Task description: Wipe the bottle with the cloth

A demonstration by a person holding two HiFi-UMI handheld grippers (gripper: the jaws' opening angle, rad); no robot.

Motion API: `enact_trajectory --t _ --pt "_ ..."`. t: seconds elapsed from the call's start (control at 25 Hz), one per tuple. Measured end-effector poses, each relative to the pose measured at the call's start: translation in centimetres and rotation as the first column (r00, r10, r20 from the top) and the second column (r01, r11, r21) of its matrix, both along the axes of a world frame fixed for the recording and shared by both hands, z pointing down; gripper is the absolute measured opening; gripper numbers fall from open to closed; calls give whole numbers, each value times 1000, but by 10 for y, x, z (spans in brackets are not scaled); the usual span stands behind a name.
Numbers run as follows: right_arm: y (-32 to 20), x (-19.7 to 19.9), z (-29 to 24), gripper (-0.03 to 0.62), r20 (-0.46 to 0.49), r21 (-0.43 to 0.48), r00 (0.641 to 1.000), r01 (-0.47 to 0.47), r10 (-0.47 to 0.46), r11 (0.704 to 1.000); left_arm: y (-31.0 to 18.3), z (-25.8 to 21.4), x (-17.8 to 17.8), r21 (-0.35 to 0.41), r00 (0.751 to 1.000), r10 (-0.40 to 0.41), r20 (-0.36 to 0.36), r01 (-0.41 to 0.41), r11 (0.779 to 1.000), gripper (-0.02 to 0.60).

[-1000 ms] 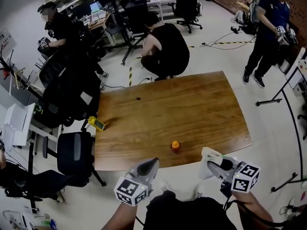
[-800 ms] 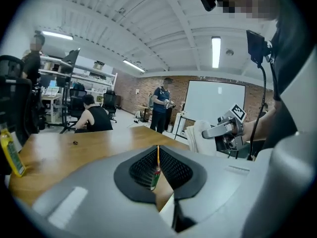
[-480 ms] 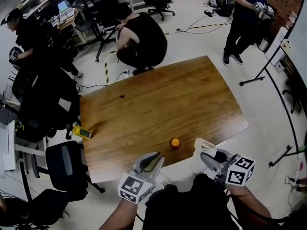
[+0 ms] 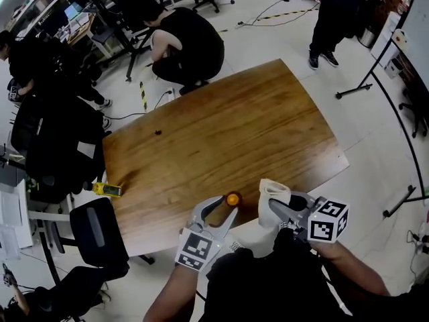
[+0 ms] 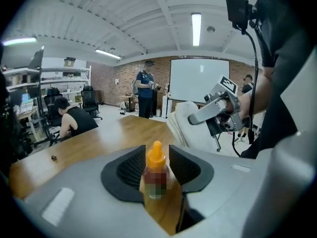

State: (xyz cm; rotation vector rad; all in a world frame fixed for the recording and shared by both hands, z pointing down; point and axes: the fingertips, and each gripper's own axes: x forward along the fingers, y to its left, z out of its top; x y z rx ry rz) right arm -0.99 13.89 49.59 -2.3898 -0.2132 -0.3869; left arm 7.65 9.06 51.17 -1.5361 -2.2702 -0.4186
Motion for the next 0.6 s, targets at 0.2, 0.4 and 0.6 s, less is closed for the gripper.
enact_trajectory --t 0.2,0.4,0.6 --pt "9 13 18 77 -26 44 995 95 -94 995 13 9 -3 28 999 -30 -24 31 999 159" --pt "3 38 42 78 -76 139 982 183 -174 973 11 12 1 22 999 -47 -27 48 999 149" --pt "-6 68 35 78 -152 163 960 260 -237 952 12 18 -1 26 999 -51 10 50 998 147"
